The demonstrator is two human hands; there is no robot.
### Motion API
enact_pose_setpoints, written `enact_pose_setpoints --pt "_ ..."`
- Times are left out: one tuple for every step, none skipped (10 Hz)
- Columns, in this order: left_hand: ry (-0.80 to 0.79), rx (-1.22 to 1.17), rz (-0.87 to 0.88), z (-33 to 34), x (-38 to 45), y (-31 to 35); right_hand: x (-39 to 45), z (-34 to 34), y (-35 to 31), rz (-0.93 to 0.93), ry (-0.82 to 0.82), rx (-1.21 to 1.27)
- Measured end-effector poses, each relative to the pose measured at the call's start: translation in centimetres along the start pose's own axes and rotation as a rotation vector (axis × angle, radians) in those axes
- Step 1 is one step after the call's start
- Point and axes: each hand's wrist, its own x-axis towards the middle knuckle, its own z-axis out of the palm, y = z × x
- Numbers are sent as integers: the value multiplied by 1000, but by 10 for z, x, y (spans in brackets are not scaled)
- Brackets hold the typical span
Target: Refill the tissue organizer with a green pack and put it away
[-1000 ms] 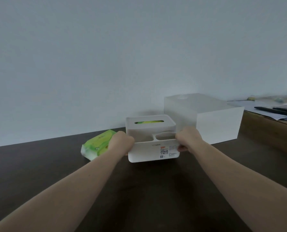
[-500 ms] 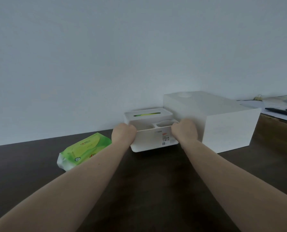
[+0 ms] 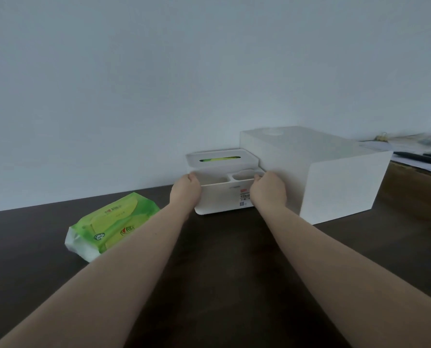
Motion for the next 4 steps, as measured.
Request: enact_pose_setpoints --pt "4 43 8 -2 -3 5 -2 0 0 5 30 -13" --pt "-10 112 -4 -3 -8 4 -3 -4 2 0 43 25" --pt "-41 124 -47 -6 -21 -3 -12 -12 6 10 -27 87" --pt "-73 128 -105 -14 -33 -18 -26 -27 12 -13 -93 106"
